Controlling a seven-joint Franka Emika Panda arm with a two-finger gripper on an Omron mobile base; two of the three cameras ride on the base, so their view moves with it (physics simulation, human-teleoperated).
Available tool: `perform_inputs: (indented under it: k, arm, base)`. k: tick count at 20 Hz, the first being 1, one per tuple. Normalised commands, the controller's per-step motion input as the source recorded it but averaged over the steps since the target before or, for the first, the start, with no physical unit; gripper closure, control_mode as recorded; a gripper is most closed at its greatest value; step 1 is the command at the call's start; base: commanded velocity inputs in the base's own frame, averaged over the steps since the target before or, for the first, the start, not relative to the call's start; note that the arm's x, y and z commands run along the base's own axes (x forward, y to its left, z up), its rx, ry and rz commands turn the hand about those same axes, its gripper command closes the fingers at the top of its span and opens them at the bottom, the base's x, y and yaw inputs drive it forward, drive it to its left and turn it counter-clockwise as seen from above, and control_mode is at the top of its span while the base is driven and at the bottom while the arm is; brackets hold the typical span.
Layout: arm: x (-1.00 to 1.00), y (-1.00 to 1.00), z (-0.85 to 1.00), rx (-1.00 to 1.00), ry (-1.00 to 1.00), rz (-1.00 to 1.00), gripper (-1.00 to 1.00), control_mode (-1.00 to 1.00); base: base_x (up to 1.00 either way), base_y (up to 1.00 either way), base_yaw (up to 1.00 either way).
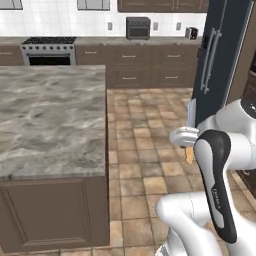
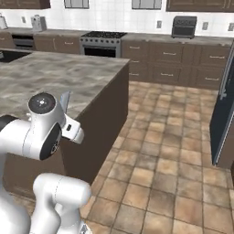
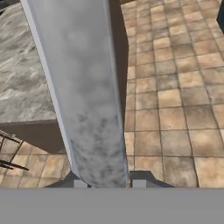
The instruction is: Pick up the metallic utensils from the counter and place them in the open drawer. Make sure not to pick up any wooden utensils.
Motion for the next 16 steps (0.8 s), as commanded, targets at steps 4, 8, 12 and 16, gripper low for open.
perform_inputs:
  k: [4, 8, 12, 16]
  arm:
    - [0.00, 0.00, 0.00, 0.00, 0.00, 0.00, 1.00, 1.00]
    - [0.00, 0.00, 0.00, 0.00, 0.00, 0.00, 1.00, 1.00]
    - [0.00, 0.00, 0.00, 0.00, 0.00, 0.00, 1.00, 1.00]
    - [0.00, 0.00, 0.00, 0.00, 0.00, 0.00, 1.00, 1.00]
  base:
    - [1.00, -0.66, 0.16]
    - [1.00, -0.27, 0.03]
    - [1.00, -0.20, 0.00]
    - [1.00, -0.17, 0.00]
